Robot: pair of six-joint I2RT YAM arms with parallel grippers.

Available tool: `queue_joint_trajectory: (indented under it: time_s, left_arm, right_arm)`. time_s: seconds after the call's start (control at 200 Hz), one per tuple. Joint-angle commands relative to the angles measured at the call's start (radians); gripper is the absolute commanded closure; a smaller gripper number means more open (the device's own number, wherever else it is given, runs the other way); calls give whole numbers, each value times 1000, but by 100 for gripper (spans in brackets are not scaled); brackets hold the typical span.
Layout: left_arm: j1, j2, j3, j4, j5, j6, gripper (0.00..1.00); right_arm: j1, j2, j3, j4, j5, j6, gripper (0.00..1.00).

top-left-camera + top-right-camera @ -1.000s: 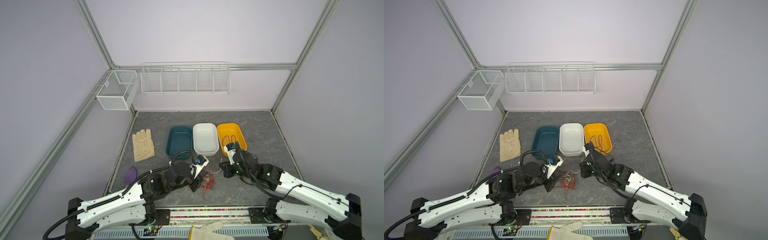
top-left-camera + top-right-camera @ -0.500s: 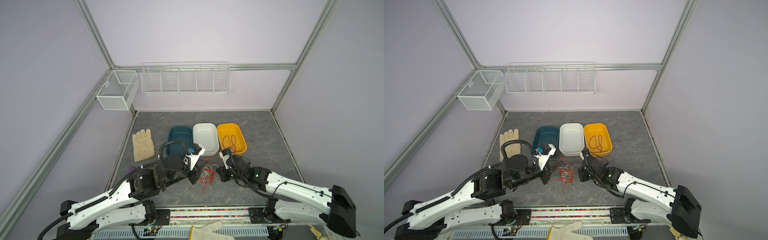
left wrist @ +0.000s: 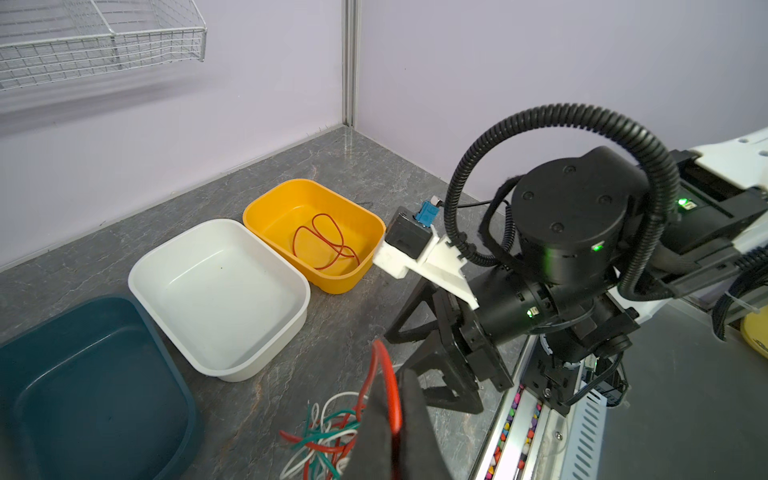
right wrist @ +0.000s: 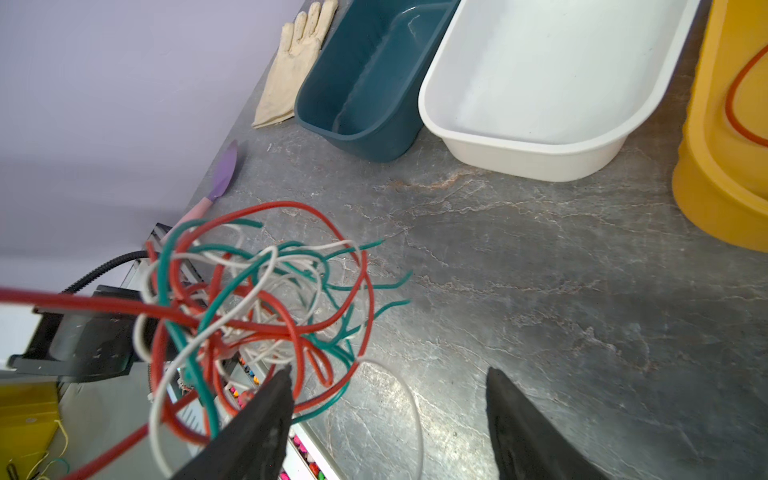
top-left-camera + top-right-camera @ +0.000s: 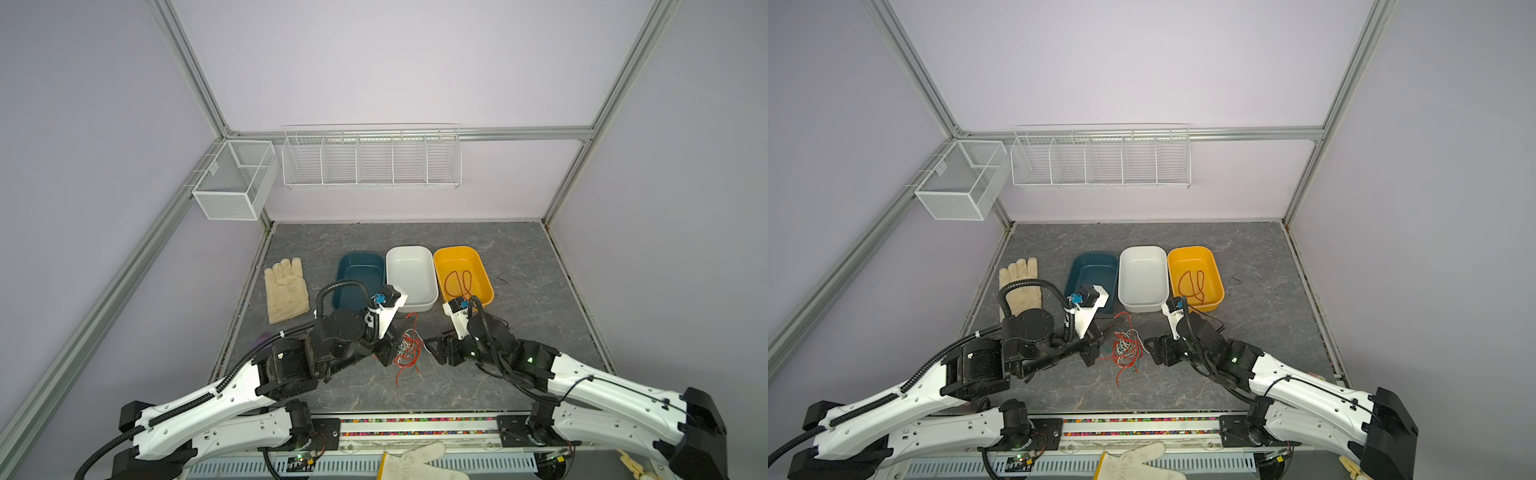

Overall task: Untangle the cables
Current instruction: 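Pull the red wire from the pile with the left gripper while the right holds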

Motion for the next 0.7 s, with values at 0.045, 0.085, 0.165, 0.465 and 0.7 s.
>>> queue_joint_trajectory:
  time_s: [0.045, 0.085, 0.165, 0.465, 0.7]
  left_arm:
    - [-2, -4, 11, 19, -1, -9, 100]
    - [-2, -7, 7, 15, -1, -9, 100]
    - [0, -13, -4, 11, 3, -10, 100]
    - [1, -21, -27, 33, 35, -27, 100]
    - [0, -31, -42, 40, 44, -44, 100]
  right_arm:
    - [2, -51, -58, 96, -94, -27, 27]
    - [2, -70, -70, 109, -103, -29, 28]
    - [3, -108, -94, 131, -108, -28, 29]
    - [2, -137, -134, 201, -143, 4, 37]
    - [12, -95, -140, 307, -197, 42, 41]
